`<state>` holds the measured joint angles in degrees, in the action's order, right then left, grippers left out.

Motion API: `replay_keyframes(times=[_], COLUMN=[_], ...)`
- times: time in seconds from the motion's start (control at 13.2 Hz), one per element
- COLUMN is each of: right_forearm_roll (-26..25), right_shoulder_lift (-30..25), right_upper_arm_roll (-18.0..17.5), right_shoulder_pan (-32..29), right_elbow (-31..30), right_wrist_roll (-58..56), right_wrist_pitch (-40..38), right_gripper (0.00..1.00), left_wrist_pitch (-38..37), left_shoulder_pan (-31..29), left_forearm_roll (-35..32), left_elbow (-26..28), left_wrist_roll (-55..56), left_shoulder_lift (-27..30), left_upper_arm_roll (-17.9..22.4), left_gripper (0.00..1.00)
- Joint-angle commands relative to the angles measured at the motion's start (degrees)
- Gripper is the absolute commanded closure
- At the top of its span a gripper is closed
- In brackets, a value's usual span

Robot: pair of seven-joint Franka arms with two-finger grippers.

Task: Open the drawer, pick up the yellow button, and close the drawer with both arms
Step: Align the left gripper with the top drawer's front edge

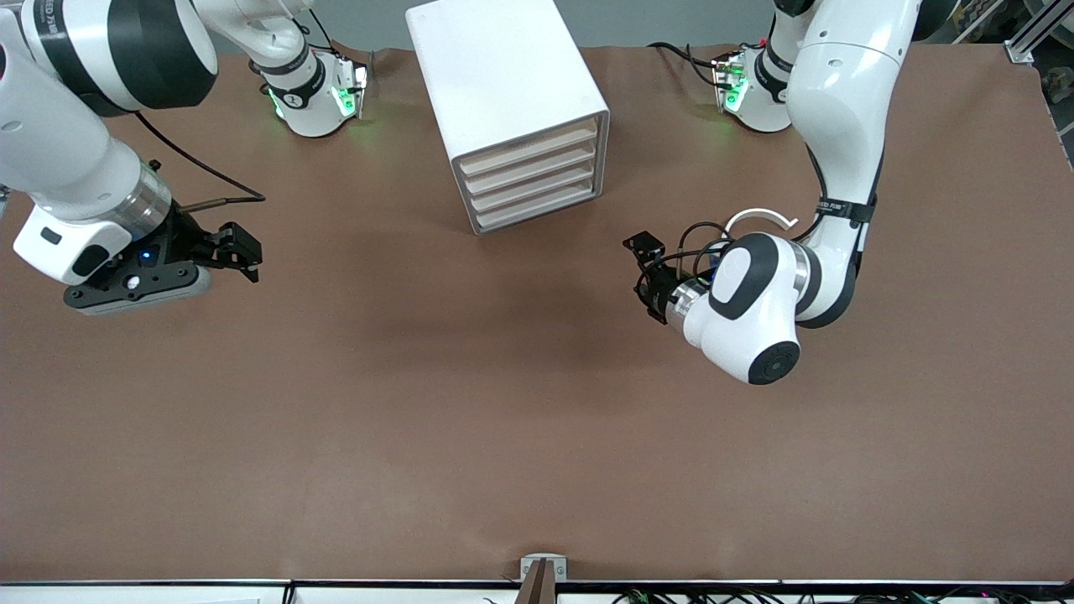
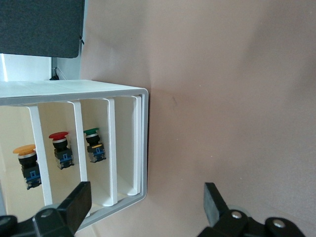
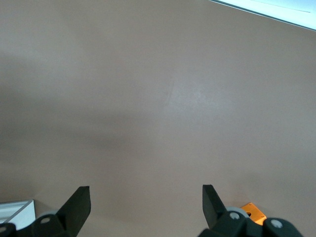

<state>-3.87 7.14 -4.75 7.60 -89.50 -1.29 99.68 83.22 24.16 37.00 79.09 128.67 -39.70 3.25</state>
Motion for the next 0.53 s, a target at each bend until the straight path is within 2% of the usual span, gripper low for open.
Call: replay_keyframes(times=[0.0,0.46], right_forearm_roll=[-1.1,-0.6], right_shoulder_lift=[0.8,0.6], right_upper_arm_roll=[-0.5,-0.4], right_shoulder_pan=[-2.2,-8.7], right_elbow=[1.1,2.8], right_wrist_roll=[-0.4,-6.7], right_wrist_pitch=[0.2,-0.5], right_gripper=[0.00,0.00], left_wrist_pitch=[-0.6,-0.6], left_shoulder_pan=[0.2,0.2], left_forearm_roll=[0.4,0.3], left_elbow=[-1.5,-1.5], left_wrist_roll=[0.9,0.8], left_shoulder_lift=[-1.1,-1.1], left_upper_arm_roll=[0.2,0.2], left_gripper=[0.00,0.00])
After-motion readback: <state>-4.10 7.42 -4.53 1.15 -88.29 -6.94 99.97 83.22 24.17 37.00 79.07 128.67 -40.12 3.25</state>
